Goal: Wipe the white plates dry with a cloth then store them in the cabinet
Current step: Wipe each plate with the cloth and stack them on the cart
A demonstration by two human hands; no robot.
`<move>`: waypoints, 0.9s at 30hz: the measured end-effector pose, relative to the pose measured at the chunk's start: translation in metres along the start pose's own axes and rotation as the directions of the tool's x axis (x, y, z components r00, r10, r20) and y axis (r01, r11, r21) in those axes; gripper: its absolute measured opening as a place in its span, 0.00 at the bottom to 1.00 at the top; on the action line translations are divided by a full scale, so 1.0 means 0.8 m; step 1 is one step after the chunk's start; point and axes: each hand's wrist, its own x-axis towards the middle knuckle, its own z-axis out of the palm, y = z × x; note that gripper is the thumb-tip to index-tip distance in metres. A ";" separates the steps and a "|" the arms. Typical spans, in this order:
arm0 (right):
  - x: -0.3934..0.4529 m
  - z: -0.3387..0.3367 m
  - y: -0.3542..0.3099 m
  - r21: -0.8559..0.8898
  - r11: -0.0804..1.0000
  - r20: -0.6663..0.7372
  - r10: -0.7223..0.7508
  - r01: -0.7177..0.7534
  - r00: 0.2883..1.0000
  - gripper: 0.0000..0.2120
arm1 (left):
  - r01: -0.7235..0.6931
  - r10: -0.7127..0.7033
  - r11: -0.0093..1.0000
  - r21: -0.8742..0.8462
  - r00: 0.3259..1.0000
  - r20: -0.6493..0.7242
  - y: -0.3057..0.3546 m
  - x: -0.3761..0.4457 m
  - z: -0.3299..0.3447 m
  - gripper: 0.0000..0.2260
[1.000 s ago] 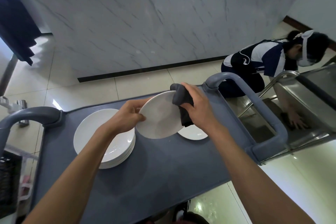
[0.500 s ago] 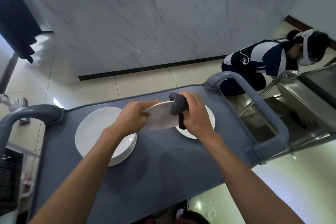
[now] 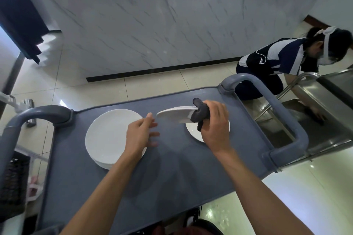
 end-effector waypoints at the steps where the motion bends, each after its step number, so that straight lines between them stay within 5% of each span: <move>1: -0.003 0.001 -0.002 0.002 1.000 -0.013 0.002 -0.002 1.000 0.18 | 0.111 -0.107 0.993 -0.045 0.991 0.075 0.004 -0.004 0.002 0.21; 6: -0.019 0.009 -0.013 0.003 0.999 -0.005 -0.043 0.043 0.999 0.16 | 0.379 -0.307 0.889 -0.256 0.910 0.280 0.029 -0.011 0.021 0.29; 11: -0.037 0.013 -0.020 -0.001 0.998 0.052 -0.068 0.068 0.996 0.19 | 0.408 -0.318 0.812 -0.417 0.909 0.270 0.030 -0.005 0.033 0.13; 15: -0.049 0.011 -0.018 0.004 0.993 0.139 -0.115 0.116 0.984 0.16 | 0.390 -0.296 0.706 -0.592 0.921 0.254 0.025 0.001 0.027 0.06; 22: -0.061 0.006 -0.003 0.061 0.981 0.317 -0.193 0.183 0.928 0.24 | 0.350 -0.269 0.717 -0.602 0.937 0.224 0.019 0.011 0.016 0.11; 27: -0.054 0.008 -0.019 0.152 0.986 0.388 -0.001 -0.063 0.921 0.32 | 0.256 -0.174 0.772 -0.582 0.966 0.193 0.015 0.012 0.013 0.11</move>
